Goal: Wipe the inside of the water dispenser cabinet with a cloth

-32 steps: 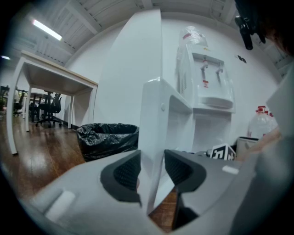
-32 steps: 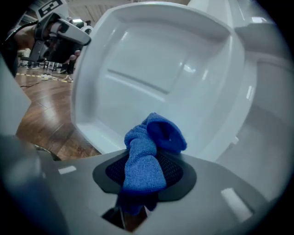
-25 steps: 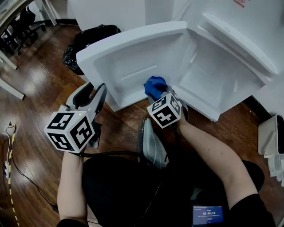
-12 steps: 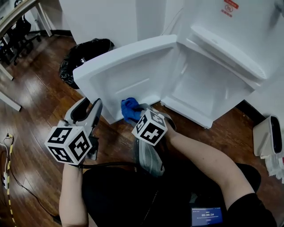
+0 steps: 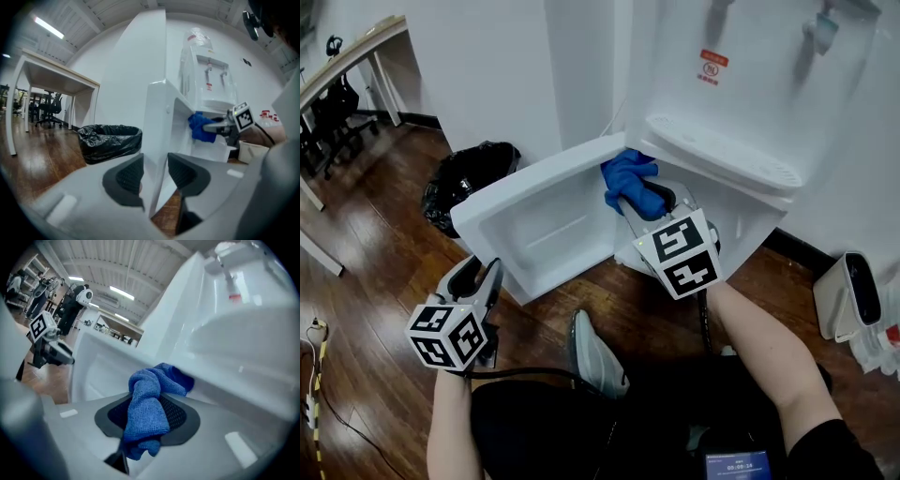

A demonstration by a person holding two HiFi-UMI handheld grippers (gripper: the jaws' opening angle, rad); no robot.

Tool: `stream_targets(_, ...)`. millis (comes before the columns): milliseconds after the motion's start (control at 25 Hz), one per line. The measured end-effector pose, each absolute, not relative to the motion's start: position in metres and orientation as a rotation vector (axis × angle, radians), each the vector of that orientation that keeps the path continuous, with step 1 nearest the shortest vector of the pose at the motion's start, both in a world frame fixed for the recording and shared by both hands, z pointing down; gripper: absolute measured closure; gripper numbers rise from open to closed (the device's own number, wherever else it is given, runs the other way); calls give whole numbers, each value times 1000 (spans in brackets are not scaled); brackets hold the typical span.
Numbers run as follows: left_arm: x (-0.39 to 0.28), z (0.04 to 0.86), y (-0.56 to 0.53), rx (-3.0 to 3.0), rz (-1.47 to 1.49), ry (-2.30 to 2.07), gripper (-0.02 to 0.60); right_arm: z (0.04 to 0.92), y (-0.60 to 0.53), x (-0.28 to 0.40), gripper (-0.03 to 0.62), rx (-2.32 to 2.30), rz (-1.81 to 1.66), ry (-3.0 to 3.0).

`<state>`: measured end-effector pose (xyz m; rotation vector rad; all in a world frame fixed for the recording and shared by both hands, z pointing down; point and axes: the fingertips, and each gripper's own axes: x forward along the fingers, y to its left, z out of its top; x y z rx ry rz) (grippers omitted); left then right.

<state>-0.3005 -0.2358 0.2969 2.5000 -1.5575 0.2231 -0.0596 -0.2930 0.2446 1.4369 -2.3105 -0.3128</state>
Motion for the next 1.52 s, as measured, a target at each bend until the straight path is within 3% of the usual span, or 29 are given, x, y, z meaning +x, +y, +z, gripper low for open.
stream_targets(160, -298, 297, -235, 2514, 225, -1545, 423, 234, -296, -55, 450, 1523, -310, -2320)
stream_targets(640, -294, 298, -238, 2508, 189, -1520, 423, 506, -301, -63, 451, 1122, 113, -1981)
stream_targets(760, -296, 297, -237, 2515, 197, -1513, 423, 459, -300, -76, 451, 1213, 147, -2114)
stream_targets(920, -302, 286, -233, 2531, 163, -1538, 423, 273, -268, -97, 451, 1363, -7, -2539)
stream_targets(1040, -316, 250, -225, 2560, -64, -1594, 423, 152, -237, -99, 451, 1468, -276, -2703)
stream_targets(1200, -342, 204, -210, 2519, -444, -1660, 423, 152, -258, -106, 450, 1564, -310, -2552)
stream_targets(1520, -386, 157, -182, 2416, -808, -1860, 423, 194, -196, -289, 450, 1042, -845, -2481)
